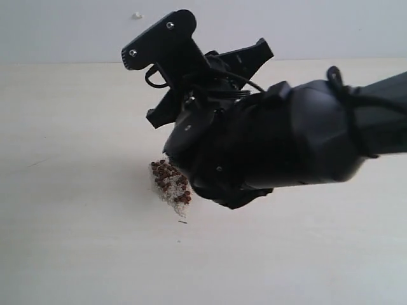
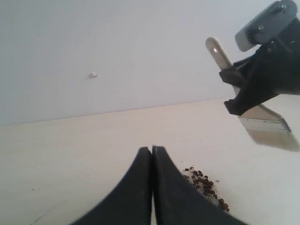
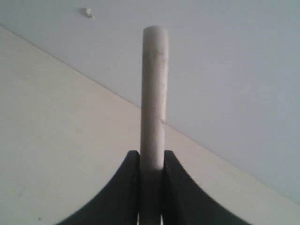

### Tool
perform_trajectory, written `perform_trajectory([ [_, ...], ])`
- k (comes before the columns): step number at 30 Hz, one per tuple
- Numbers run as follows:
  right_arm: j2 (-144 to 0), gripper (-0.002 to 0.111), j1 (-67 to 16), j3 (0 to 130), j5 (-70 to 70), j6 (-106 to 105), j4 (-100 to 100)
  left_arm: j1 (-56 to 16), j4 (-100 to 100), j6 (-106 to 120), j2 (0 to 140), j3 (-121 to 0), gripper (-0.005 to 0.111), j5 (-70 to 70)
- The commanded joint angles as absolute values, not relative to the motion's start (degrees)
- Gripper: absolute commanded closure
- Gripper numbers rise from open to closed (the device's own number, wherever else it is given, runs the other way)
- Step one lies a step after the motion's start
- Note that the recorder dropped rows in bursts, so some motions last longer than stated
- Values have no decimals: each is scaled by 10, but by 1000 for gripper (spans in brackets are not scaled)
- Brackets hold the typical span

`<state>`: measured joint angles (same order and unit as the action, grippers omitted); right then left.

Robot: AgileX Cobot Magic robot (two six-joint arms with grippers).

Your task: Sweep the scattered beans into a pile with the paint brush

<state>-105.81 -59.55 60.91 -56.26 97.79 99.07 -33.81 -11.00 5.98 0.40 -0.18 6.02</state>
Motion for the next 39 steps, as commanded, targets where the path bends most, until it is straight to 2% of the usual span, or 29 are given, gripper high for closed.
perform_trajectory([
  [1,-991,108,-591,575,-570,861,999,-337,-109,57,0,0,107,59],
  [4,-953,108,-591,570,-555,738,999,-337,-109,57,0,0,107,59],
  [6,-924,108,-582,570,-490,636,998,-337,-109,57,0,0,107,59],
  [12,-841,108,-477,570,-114,430,849,-337,-109,57,0,0,107,59],
  [14,-832,108,-434,570,0,434,842,-337,-109,57,0,0,107,59],
  [21,-863,108,-294,570,528,454,844,-337,-109,57,0,0,107,59],
  [24,-894,108,-262,570,666,464,844,-337,-109,57,0,0,107,59],
  [25,-908,108,-255,570,700,467,845,-337,-109,57,0,0,107,59],
  [39,-1106,108,-246,539,700,402,852,-337,-109,57,0,0,107,59],
])
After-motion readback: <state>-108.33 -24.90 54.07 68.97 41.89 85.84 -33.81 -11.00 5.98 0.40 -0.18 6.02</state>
